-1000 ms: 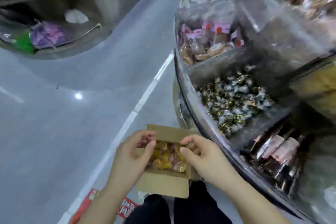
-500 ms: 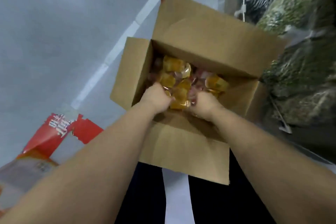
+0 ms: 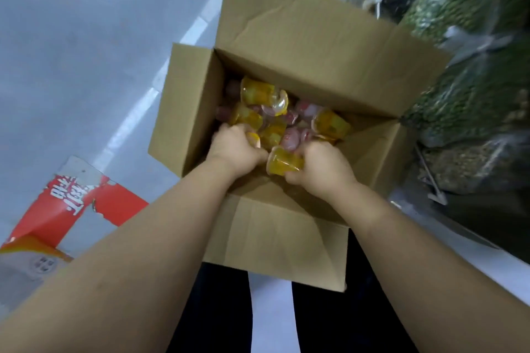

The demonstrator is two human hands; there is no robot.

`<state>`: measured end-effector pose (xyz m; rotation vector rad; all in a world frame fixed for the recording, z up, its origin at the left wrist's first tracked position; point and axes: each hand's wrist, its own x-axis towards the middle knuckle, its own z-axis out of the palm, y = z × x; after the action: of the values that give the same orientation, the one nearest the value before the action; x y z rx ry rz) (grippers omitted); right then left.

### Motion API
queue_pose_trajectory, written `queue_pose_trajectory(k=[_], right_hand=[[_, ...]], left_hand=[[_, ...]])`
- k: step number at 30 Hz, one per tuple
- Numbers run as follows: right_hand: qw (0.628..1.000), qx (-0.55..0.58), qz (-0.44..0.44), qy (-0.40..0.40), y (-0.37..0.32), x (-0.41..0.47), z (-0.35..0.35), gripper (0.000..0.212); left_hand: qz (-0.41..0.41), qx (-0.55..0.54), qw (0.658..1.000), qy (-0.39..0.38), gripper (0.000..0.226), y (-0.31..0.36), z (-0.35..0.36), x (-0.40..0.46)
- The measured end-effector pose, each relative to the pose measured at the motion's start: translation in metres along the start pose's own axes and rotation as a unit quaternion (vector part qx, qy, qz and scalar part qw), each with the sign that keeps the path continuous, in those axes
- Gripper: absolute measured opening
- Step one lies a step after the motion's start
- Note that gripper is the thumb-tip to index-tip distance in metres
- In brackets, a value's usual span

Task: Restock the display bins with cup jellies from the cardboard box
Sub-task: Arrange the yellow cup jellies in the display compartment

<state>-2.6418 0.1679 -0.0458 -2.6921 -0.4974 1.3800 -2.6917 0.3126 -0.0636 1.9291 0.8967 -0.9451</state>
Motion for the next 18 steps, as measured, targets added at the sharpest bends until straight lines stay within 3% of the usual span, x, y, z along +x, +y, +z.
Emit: queue_pose_trajectory(k=[1, 3, 6, 13, 18], right_hand=[[0.992, 0.118, 0.039, -0.003, 0.000, -0.018, -0.012, 0.032], [0.929, 0.358, 0.092, -0.025, -0.009, -0.063, -0.040, 0.033], [0.848, 0.527, 0.052, -0.031, -0.037, -0.138, -0.093, 0.037], [0.793, 0.576, -0.163, 0.119, -0.112, -0.321, -0.264, 0.054], [0.749, 0.518, -0.241, 0.336, -0.115, -0.435, -0.359, 0.040]], left_hand=[[0.024, -0.019, 0.999, 0.018, 0.051, 0.007, -0.011, -0.020], [0.084, -0.039, 0.994, 0.063, 0.054, 0.022, -0.038, -0.071], [0.185, -0.014, 0.974, 0.130, 0.061, 0.051, -0.092, -0.155], [0.369, 0.010, 0.907, 0.201, 0.057, 0.158, -0.228, -0.368], [0.527, -0.039, 0.833, 0.163, 0.060, 0.243, -0.267, -0.482]])
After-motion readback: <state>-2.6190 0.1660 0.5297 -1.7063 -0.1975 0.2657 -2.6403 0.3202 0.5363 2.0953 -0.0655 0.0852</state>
